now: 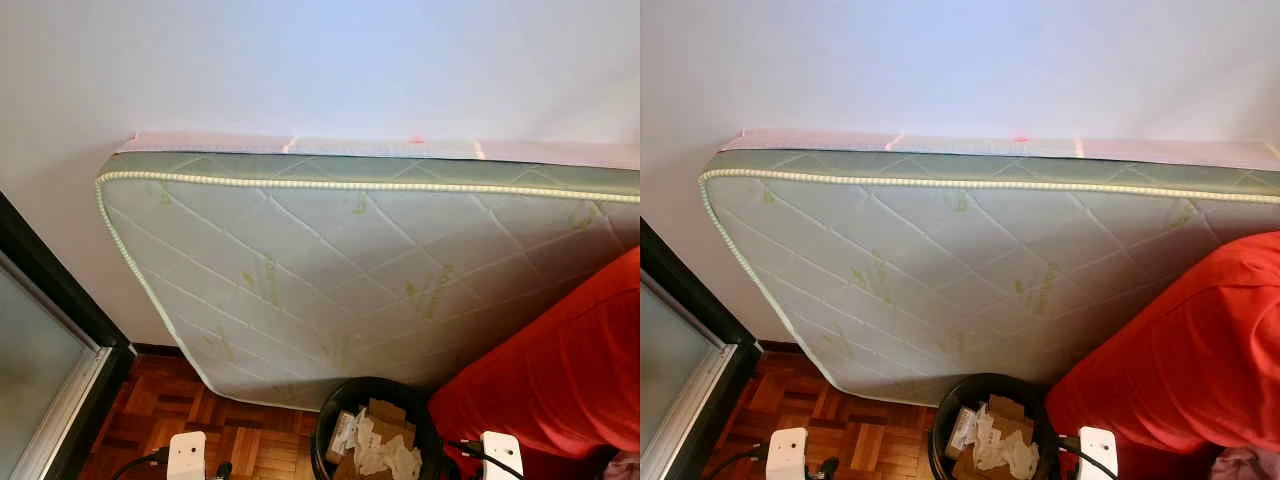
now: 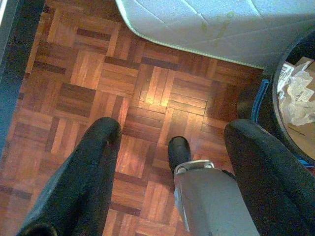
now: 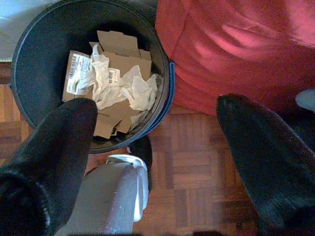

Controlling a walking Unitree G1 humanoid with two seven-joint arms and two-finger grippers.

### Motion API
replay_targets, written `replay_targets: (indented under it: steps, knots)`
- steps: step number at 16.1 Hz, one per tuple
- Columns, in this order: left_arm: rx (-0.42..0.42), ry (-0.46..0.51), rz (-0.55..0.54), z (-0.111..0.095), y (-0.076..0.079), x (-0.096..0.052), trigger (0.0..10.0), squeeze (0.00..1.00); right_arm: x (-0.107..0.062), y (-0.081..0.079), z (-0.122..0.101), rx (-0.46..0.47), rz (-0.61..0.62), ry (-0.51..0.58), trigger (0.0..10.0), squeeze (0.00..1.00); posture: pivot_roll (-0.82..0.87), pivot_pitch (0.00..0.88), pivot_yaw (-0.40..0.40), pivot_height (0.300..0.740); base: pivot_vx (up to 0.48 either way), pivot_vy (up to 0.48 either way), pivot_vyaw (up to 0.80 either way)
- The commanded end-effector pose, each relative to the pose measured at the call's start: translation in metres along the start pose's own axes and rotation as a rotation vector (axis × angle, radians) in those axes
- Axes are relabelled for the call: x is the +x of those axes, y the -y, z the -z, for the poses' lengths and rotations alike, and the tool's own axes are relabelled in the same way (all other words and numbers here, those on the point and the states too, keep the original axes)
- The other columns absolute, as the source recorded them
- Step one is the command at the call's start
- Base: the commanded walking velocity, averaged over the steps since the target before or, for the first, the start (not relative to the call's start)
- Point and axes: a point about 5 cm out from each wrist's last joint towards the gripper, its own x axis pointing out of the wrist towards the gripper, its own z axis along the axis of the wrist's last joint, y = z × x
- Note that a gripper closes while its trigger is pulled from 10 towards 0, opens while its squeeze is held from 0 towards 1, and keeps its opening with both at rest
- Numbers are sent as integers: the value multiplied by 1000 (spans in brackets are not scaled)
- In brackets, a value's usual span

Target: Clean up the room

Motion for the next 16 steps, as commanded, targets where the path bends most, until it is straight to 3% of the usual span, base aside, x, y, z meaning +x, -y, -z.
replay_targets:
  steps: [1,11,16]
  knots:
    - [10,-17,-3,3,-4,-1,10000,0,0,-2,0,16,2,2,10000,0,-69,90,22,740,-240,0,0]
    - [2,-20,-9,5,-1,-1,10000,0,1,-3,-3,15,-3,3,10000,0,-48,102,16,740,0,0,0]
    - [9,-1,-2,0,1,0,10000,0,1,-3,-3,14,-5,4,10000,0,-51,105,18,740,-257,0,0]
